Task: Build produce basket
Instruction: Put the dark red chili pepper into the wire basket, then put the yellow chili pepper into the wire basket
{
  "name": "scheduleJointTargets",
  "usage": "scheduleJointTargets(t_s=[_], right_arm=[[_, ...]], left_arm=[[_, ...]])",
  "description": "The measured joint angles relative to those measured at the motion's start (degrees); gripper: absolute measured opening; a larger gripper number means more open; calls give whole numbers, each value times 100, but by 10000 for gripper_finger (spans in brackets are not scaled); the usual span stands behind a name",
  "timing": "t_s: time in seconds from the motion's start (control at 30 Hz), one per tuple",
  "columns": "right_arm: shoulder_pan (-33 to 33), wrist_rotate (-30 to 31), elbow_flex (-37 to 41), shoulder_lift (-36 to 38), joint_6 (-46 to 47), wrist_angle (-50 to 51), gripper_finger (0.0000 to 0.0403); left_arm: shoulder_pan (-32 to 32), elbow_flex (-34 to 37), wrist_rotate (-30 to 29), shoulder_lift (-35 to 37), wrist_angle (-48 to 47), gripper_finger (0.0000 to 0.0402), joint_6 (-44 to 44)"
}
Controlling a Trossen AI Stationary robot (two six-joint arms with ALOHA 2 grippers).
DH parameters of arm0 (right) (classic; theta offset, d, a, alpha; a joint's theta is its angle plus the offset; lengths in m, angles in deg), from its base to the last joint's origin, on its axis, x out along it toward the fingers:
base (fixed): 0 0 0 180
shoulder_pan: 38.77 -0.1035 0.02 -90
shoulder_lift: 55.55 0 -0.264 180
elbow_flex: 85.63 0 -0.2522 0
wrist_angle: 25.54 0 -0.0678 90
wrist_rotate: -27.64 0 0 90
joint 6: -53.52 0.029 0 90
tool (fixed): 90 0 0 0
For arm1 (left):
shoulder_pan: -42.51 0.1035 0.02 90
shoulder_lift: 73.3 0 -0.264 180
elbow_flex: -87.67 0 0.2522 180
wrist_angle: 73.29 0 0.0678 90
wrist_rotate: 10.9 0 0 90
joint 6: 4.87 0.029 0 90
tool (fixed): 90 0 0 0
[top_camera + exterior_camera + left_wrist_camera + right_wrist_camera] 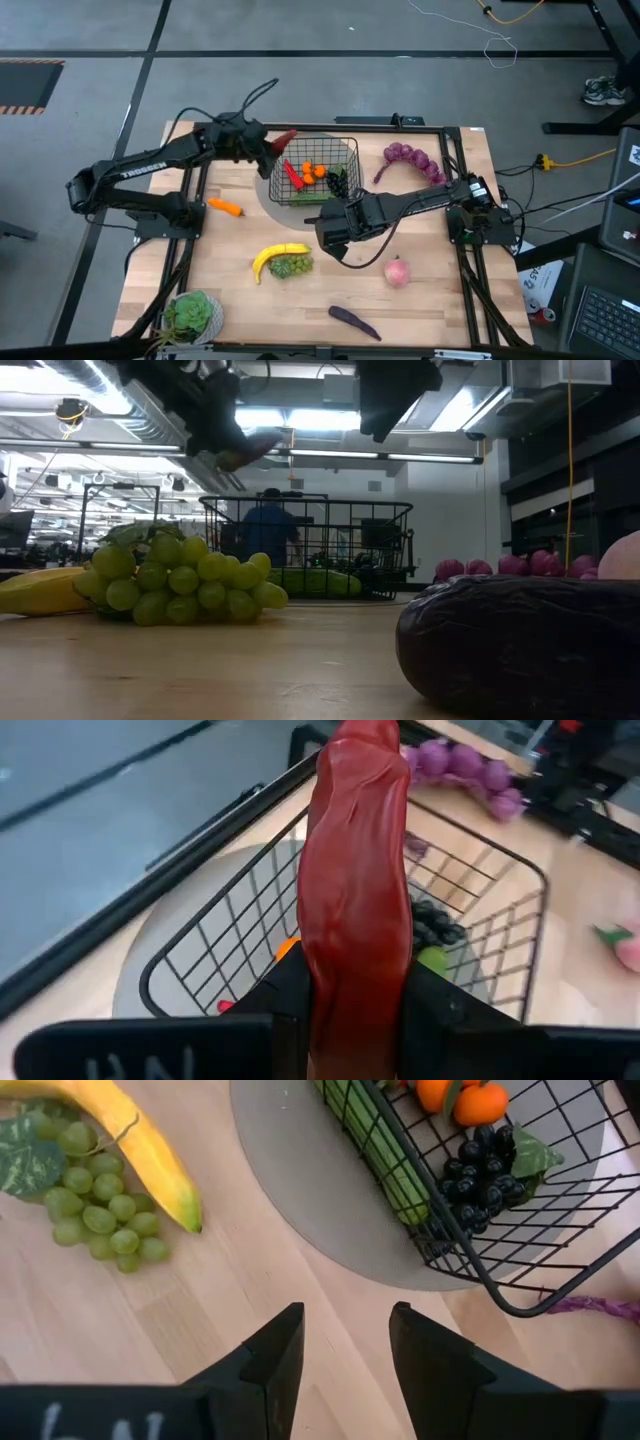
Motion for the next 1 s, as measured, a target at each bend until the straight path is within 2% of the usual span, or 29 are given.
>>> scheduleJointTargets(t_s=[0.07, 0.2, 0.4, 0.63, 1.0], right_arm=[[-7, 0, 0, 0, 7, -27, 149], [-17, -10, 0, 1, -3, -46, 149], [-20, -92, 0, 0, 14, -55, 149], [-20, -100, 0, 2, 39, -79, 149], [-20, -111, 0, 2, 167, -76, 149]], left_arm=[[-10, 0, -14, -221, 46, 80, -165], [-172, 2, 2, -585, 9, 115, -207], [-472, 4, 3, -691, 144, 136, -170], [-680, 4, -224, -689, 253, 151, 529], [-685, 4, -342, -689, 215, 237, 546]])
